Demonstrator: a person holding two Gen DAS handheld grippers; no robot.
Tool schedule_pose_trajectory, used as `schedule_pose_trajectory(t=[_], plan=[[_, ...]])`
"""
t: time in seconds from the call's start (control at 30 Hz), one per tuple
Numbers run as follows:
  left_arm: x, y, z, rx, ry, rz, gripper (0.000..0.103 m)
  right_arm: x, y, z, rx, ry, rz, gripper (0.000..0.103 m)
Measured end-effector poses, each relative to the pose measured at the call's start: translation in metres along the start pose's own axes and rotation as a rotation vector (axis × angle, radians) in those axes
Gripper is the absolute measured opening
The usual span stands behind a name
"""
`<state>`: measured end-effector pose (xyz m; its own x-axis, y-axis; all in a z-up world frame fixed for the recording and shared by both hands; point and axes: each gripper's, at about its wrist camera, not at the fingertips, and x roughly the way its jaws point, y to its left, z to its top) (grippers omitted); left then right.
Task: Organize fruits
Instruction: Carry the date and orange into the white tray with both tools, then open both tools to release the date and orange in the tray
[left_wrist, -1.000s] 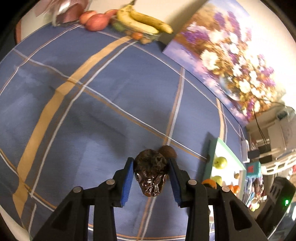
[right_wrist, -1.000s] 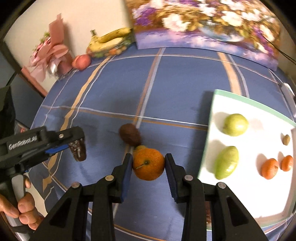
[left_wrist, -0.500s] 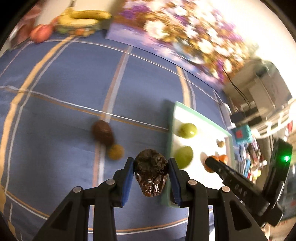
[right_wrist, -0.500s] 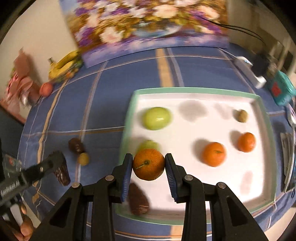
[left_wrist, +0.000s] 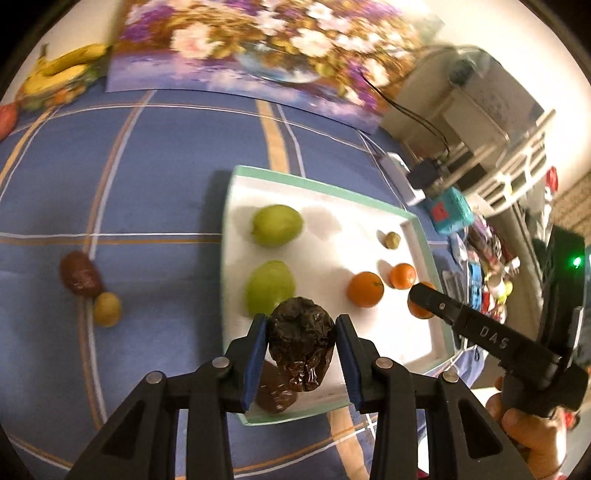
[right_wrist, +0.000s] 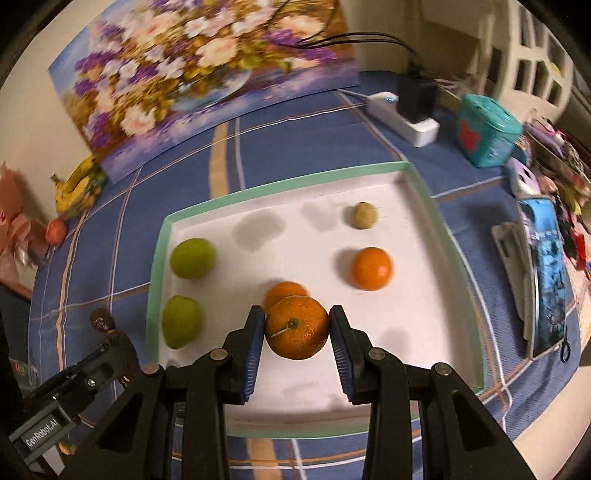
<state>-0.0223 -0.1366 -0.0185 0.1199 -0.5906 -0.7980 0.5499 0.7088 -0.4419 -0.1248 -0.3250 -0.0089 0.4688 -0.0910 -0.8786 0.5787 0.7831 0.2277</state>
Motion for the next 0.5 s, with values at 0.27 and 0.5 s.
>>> schedule_pose_trajectory(t=[0.27, 0.5], plan=[[0.020, -0.020, -0.004, 0.080, 0.025, 0.021, 0.039, 0.003, -0.012, -0.001, 0.020, 0.015, -0.018, 0.037], [0.040, -0.012, -0.011, 0.056, 0.096, 0.057, 0.039, 0.029, -0.018, -0.007, 0.024, 0.113, -0.033, 0.037]])
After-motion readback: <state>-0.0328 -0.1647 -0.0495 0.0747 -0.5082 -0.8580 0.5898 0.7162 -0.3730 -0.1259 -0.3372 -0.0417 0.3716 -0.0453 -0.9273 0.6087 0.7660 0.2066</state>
